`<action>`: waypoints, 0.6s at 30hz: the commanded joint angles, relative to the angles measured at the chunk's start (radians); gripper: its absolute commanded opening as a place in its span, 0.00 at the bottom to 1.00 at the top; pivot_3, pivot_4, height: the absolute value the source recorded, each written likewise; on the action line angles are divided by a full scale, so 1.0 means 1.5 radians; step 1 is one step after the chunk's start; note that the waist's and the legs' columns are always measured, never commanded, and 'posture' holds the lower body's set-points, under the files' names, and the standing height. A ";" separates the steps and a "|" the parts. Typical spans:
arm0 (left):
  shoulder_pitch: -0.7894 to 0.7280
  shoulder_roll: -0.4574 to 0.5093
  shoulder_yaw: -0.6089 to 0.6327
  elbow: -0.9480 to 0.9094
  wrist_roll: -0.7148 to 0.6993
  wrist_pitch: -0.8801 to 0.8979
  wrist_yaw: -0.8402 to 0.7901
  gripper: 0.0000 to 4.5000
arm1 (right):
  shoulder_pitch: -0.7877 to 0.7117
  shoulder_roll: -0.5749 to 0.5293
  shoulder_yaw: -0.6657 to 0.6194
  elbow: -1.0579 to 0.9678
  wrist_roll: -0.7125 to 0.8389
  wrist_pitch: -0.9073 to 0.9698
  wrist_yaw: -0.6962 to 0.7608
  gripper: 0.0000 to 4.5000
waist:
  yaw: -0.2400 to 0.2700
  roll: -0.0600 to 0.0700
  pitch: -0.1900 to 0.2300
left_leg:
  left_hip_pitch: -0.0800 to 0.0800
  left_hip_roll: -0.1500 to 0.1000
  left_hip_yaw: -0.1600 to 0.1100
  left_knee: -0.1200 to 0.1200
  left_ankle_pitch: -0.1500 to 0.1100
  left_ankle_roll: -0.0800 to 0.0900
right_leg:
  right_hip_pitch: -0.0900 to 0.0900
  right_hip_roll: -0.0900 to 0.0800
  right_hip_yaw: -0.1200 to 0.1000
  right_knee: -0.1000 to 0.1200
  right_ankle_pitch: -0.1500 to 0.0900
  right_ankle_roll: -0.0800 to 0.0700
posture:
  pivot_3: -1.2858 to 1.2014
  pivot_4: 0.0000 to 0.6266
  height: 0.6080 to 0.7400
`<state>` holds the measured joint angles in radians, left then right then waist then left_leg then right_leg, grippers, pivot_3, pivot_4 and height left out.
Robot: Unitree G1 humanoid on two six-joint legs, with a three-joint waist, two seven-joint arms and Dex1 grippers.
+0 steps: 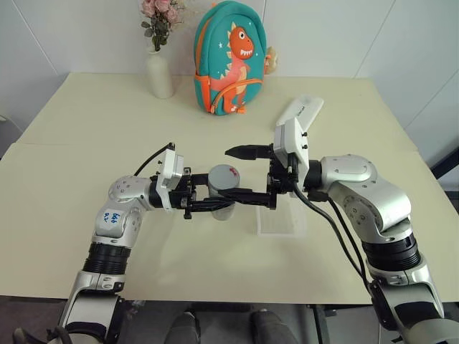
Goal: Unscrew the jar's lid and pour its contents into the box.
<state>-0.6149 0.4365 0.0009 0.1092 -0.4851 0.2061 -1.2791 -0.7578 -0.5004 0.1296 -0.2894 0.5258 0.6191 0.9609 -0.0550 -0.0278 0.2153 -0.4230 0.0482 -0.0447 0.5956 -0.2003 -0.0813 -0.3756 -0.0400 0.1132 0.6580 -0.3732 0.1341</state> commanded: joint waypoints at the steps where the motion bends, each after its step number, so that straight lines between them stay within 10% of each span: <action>1: -0.001 0.004 0.004 -0.017 -0.014 -0.017 -0.017 0.45 | 0.005 -0.023 -0.058 -0.039 0.023 0.017 -0.027 0.99 | 0.001 0.000 0.000 | 0.000 0.000 0.000 0.000 0.000 0.000 | 0.000 0.000 0.000 0.000 0.000 0.000 | 0.52 0.24 1.00; 18: -0.052 -0.015 -0.012 0.051 -0.005 -0.045 -0.037 0.45 | -0.013 0.051 -0.047 -0.114 0.121 0.083 -0.135 0.99 | -0.001 0.000 0.000 | 0.000 0.000 0.000 0.000 0.000 0.000 | 0.000 0.000 0.000 0.000 0.000 0.000 | 0.52 0.24 1.00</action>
<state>-0.6651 0.4200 -0.0158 0.1992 -0.4843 0.1530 -1.3243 -0.7478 -0.4438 0.0606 -0.4342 0.6949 0.7488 0.7882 -0.0560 -0.0278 0.2153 -0.4230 0.0482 -0.0447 0.5955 -0.2003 -0.0813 -0.3756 -0.0399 0.1133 0.6579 -0.3732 0.1341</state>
